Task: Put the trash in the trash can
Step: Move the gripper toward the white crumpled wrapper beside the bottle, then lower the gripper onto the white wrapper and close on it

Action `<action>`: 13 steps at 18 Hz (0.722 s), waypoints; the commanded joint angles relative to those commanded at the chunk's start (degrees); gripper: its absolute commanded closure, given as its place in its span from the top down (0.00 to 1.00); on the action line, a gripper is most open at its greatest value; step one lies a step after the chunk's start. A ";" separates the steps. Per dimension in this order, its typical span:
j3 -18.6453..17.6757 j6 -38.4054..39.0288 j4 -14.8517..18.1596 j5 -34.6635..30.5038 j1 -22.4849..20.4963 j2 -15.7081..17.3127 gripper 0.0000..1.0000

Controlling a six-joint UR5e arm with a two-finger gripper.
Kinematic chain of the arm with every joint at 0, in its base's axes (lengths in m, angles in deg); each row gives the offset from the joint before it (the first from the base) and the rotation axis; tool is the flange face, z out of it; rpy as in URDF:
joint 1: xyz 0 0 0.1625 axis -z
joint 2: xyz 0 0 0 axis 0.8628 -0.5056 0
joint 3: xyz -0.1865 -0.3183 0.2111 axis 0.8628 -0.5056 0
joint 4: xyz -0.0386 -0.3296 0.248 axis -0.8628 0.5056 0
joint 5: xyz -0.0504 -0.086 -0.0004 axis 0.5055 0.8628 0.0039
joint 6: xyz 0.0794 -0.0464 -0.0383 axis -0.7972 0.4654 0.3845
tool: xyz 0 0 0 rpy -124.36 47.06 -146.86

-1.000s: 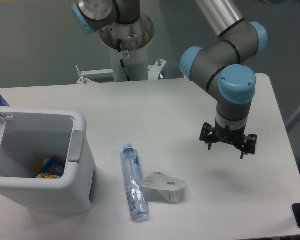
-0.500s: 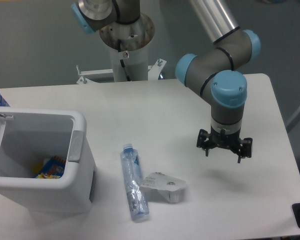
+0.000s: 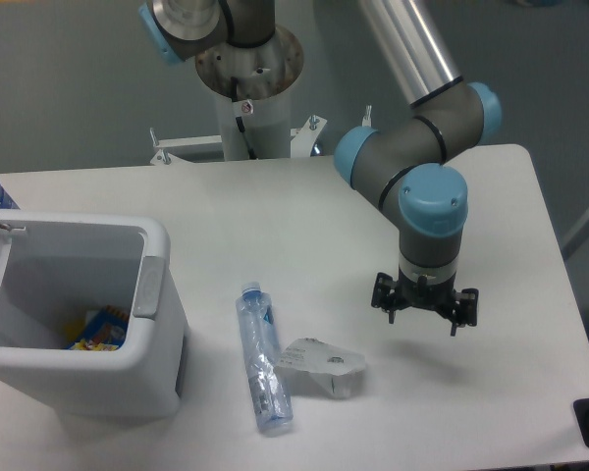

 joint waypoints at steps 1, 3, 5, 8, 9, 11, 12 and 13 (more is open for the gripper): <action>0.26 -0.09 -0.27 -0.09 0.87 -0.44 1.00; 0.53 -0.26 -0.44 0.00 1.41 -0.53 1.00; 0.62 -0.26 -0.36 0.17 1.93 -0.62 1.00; 0.79 -0.53 -0.36 0.44 2.29 -1.23 1.00; 0.88 -0.70 -0.36 0.44 2.99 -1.58 1.00; 1.49 -0.79 -0.27 0.44 4.04 -2.64 1.00; 1.85 -0.88 -0.27 0.44 4.40 -2.90 1.00; 2.02 -0.88 -0.27 0.44 4.75 -2.99 1.00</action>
